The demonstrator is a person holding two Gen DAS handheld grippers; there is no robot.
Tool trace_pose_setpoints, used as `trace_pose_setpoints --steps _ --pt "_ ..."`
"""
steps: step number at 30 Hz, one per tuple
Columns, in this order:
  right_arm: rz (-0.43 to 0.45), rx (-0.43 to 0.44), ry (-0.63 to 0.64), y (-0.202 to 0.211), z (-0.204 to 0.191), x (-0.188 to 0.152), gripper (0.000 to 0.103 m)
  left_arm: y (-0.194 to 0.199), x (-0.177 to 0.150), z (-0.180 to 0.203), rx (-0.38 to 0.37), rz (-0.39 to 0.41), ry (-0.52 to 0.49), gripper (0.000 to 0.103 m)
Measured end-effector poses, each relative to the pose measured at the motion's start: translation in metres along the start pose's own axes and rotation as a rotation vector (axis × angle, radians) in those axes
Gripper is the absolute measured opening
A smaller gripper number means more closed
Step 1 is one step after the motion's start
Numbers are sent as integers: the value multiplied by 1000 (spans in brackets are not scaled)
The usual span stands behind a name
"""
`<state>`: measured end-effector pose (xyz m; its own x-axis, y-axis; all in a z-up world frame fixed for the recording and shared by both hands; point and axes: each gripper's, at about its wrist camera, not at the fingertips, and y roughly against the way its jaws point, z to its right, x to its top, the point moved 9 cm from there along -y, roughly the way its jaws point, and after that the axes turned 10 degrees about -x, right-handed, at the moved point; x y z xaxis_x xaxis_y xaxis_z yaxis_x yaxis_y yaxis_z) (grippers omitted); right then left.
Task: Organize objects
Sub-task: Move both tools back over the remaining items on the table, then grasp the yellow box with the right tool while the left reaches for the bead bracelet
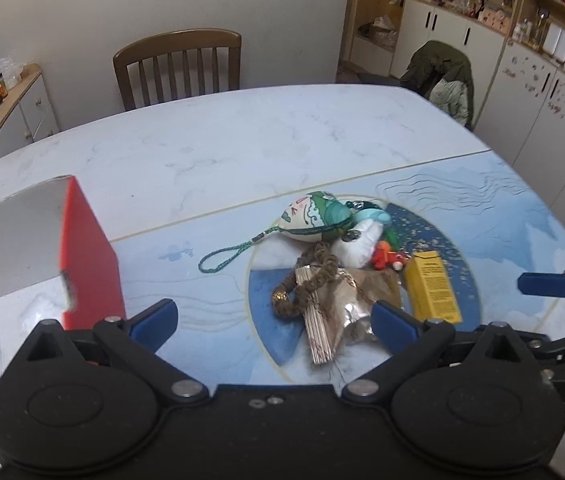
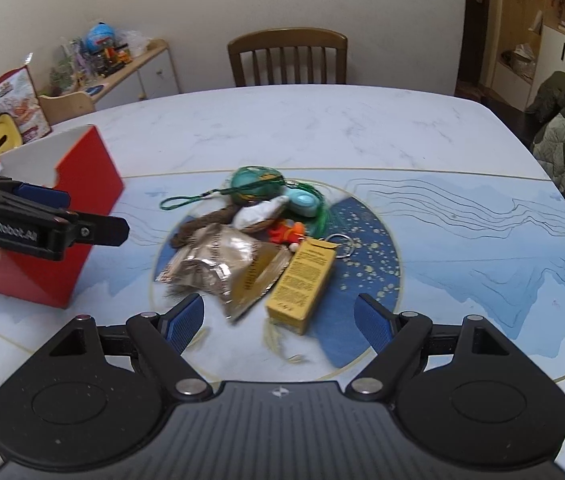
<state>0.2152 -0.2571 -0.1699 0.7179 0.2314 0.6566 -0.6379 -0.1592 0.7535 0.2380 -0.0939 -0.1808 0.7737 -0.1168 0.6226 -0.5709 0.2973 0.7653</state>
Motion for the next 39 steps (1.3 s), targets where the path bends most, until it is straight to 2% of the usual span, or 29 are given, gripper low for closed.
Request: trace_pose_setpoints --steps 4,8,15,20,23,26,31,36,39 --pt "-20 -12 -9 -15 7 4 82 -18 2 -1 15 -6 11 102" --pt "-46 -28 -17 -30 11 6 82 -32 6 -2 51 -3 -24 101" --pt "-96 -47 -29 -53 12 7 82 -54 6 -1 60 -37 -90 89" --pt "-115 -53 -50 -66 13 11 81 -62 9 -1 36 -38 -107 81" --pt "-123 -59 -45 -72 11 11 78 -63 11 3 16 -35 -130 73" --pt "-137 -60 -39 -79 8 11 68 -65 12 7 -12 -38 -144 62" --pt "-153 -61 -28 -85 2 10 57 -66 11 13 -70 -51 -156 32" --pt "-165 -51 -32 -87 -2 8 44 -65 9 15 -104 -61 -155 16" --pt "-165 -54 -31 -86 -3 8 41 -64 9 12 -101 -69 -142 11"
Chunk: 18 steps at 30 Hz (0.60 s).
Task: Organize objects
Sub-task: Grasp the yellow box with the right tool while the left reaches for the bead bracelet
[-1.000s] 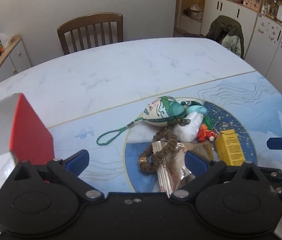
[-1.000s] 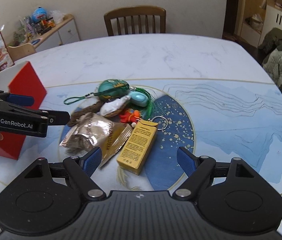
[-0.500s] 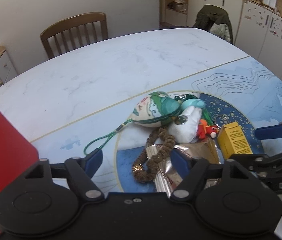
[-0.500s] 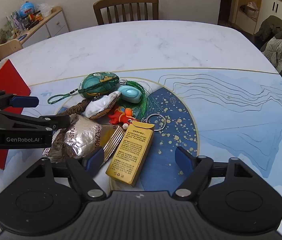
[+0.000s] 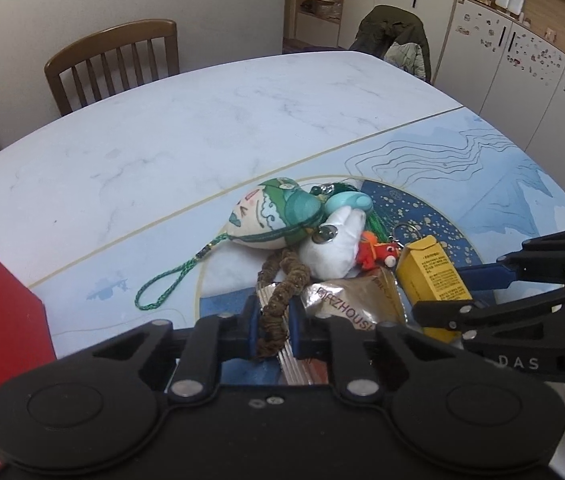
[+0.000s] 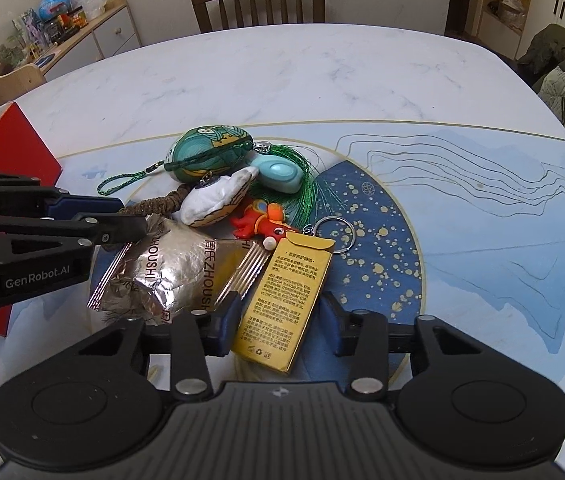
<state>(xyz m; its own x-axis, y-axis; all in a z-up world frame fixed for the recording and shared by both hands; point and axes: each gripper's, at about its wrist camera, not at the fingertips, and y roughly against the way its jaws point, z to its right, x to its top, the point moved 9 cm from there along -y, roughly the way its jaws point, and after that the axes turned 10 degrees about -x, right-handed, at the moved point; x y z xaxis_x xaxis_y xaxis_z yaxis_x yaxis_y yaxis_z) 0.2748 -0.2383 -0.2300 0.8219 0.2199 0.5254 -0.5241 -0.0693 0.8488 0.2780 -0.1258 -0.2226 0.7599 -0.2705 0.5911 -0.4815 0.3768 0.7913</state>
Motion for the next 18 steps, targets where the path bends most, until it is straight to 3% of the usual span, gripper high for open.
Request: trace_pose_setpoints --steps 6,18 --pt "3 -16 -14 3 2 0 30 12 2 -3 -15 17 53 8" --pt "56 56 -54 51 3 7 29 75 10 -9 -67 87 160 3"
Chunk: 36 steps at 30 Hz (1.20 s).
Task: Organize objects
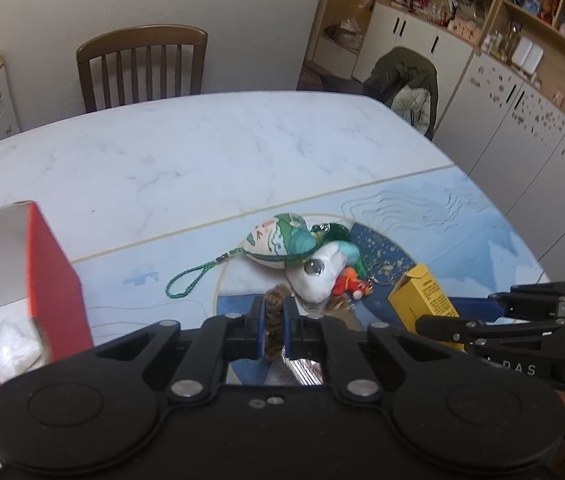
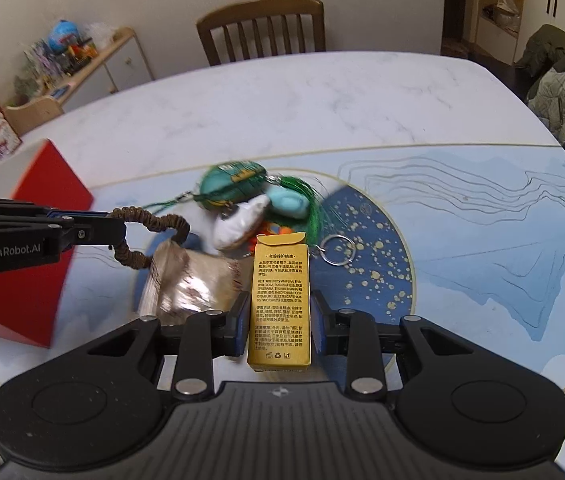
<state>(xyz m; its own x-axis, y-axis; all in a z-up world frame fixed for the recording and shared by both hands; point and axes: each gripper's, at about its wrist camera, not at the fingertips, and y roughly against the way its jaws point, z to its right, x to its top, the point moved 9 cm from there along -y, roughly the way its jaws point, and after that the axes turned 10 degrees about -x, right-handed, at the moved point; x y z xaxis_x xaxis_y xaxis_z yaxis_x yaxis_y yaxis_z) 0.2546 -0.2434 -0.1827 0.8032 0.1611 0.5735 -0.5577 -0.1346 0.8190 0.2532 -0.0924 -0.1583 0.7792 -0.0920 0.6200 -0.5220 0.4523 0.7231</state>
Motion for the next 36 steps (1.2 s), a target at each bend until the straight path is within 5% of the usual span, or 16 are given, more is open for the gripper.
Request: trace_pose_setpoints --steps 6,11,15,19,36 --pt "36 48 -4 29 -11 6 29 39 8 -6 -7 61 36 3" --pt "78 69 18 49 -25 11 29 41 2 -10 -9 35 12 4" --pt "82 71 17 53 -28 11 29 24 -12 -9 -13 -17 -16 27" --pt "58 72 13 49 -29 2 29 6 -24 -14 26 -36 -11 69" --pt "17 58 -30 39 2 -16 29 -69 -34 -49 252 -190 -56 58"
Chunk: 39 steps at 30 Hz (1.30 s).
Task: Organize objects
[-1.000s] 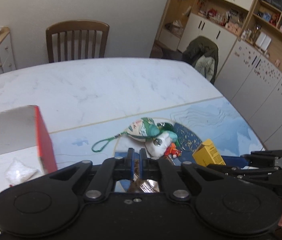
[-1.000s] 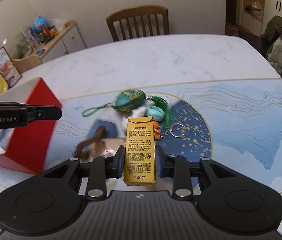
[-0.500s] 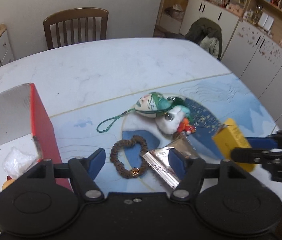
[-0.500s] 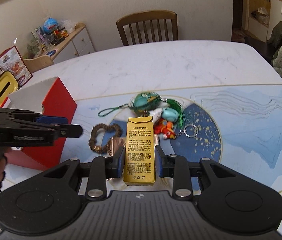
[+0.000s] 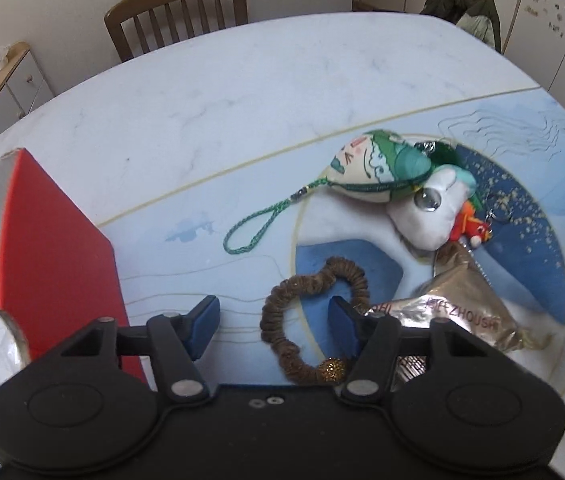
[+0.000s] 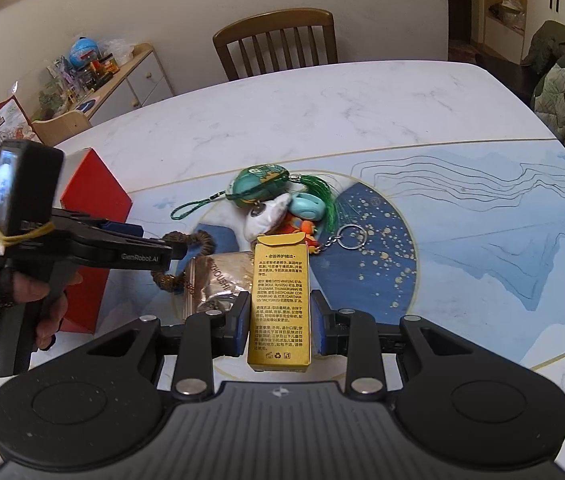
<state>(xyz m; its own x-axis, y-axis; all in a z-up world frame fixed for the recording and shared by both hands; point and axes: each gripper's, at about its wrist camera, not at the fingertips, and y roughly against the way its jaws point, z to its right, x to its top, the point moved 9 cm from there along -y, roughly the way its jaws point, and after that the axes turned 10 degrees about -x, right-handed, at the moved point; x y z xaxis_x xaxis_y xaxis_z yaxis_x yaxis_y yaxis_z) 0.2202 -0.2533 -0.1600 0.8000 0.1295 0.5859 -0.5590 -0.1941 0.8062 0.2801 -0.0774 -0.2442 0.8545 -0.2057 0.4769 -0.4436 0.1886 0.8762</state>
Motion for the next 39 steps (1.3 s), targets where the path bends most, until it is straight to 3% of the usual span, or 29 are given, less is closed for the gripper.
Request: trace_pose_setpoints --steps 3,5,9,16,31,39 --pt "-6 0 -2 -3 5 -1 29 -2 0 3 1 -2 11 56" --pt "-10 1 -4 -5 7 -1 29 -3 1 4 -18 4 21 46" --pt "-16 0 -6 -8 11 -1 29 -2 1 13 -43 9 -1 8" --pt "-14 -2 -4 -10 12 1 29 16 4 14 -74 64 33 7" --pt "19 20 21 -1 -13 14 29 115 9 2 -212 196 133 7" --pt "41 66 70 10 -55 24 29 167 11 -35 -191 255 165 7"
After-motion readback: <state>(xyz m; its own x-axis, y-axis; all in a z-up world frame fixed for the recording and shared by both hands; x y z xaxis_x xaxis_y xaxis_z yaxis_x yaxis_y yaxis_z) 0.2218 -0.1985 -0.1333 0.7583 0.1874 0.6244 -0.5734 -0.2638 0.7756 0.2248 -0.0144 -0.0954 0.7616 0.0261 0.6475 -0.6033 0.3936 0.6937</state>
